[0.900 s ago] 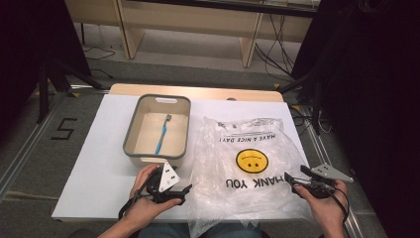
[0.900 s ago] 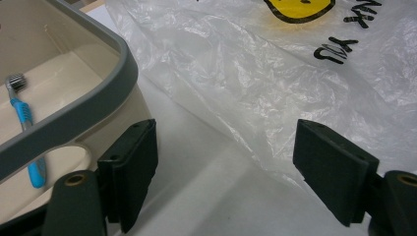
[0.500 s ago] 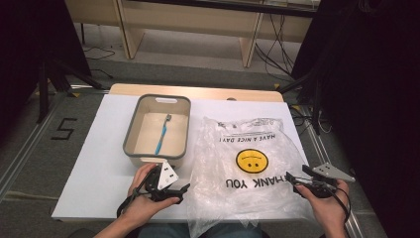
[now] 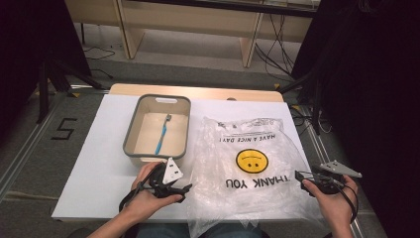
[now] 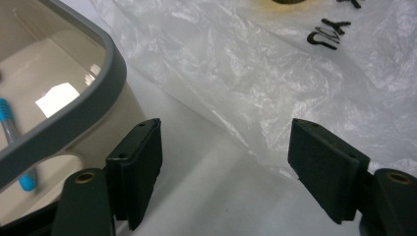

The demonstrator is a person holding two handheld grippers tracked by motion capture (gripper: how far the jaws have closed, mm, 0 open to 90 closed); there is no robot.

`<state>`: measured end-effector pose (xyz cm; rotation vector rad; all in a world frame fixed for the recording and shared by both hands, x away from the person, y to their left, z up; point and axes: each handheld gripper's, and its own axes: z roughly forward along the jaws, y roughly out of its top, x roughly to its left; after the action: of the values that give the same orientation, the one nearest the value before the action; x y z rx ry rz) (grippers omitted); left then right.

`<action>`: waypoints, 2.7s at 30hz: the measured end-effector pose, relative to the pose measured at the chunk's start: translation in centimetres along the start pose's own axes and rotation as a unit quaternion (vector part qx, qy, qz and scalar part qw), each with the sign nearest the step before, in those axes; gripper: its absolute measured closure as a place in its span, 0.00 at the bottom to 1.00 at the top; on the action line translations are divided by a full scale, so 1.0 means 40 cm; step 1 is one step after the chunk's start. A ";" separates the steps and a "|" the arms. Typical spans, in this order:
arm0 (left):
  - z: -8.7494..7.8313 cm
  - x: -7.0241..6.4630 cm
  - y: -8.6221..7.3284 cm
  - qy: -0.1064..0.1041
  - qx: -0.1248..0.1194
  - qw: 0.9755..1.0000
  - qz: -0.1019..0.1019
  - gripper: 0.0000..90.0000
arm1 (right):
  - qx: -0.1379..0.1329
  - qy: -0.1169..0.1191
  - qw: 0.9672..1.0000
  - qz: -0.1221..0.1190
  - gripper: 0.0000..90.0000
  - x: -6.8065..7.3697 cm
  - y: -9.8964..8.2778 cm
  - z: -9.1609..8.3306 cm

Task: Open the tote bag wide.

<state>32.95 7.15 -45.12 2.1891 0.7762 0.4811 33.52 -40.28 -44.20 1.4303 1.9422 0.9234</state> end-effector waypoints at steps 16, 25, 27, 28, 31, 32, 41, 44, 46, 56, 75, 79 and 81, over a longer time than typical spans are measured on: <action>0.094 -0.009 0.008 -0.041 0.085 0.995 -0.041 0.44 | 0.088 -0.010 0.996 0.032 0.40 -0.033 -0.034 0.030; 0.127 -0.006 0.011 -0.057 0.099 0.992 -0.054 0.55 | 0.121 -0.003 0.992 0.046 0.52 -0.042 -0.055 0.053; 0.127 -0.005 0.013 -0.051 0.102 0.992 -0.048 0.60 | 0.124 -0.006 0.991 0.045 0.57 -0.041 -0.054 0.052; 0.127 -0.006 0.012 -0.047 0.101 0.993 -0.045 0.60 | 0.124 -0.006 0.991 0.045 0.57 -0.041 -0.054 0.052; 0.127 -0.005 0.012 -0.041 0.099 0.994 -0.039 0.69 | 0.127 -0.008 0.991 0.042 0.67 -0.039 -0.052 0.051; 0.127 -0.004 0.013 -0.040 0.099 0.994 -0.038 0.77 | 0.131 -0.009 0.991 0.036 0.76 -0.037 -0.050 0.050; 0.123 -0.010 0.044 -0.013 0.096 0.995 0.004 0.99 | 0.137 0.016 0.990 0.033 1.00 -0.022 -0.041 0.043; 0.121 -0.002 0.065 -0.003 0.092 0.996 0.012 1.00 | 0.136 0.019 0.990 0.034 1.00 -0.015 -0.037 0.036; 0.119 0.005 0.080 0.006 0.090 0.996 0.014 1.00 | 0.138 0.021 0.990 0.034 1.00 -0.014 -0.036 0.034; 0.116 0.041 0.167 0.032 0.070 0.997 0.008 1.00 | 0.129 0.021 0.990 0.048 1.00 -0.002 -0.031 0.004; 0.150 0.143 0.242 0.065 0.048 0.996 -0.049 0.99 | 0.146 0.045 0.987 0.043 1.00 0.029 -0.025 0.002; 0.159 0.161 0.249 0.078 0.044 0.995 -0.052 0.99 | 0.154 0.055 0.986 0.039 1.00 0.042 -0.024 0.005; 0.162 0.167 0.251 0.086 0.033 0.994 -0.054 0.98 | 0.155 0.061 0.985 0.036 1.00 0.048 -0.025 0.008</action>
<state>45.26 2.77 -41.07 2.1727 1.0094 0.6021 32.62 -38.58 -45.25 1.6604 2.2143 0.7789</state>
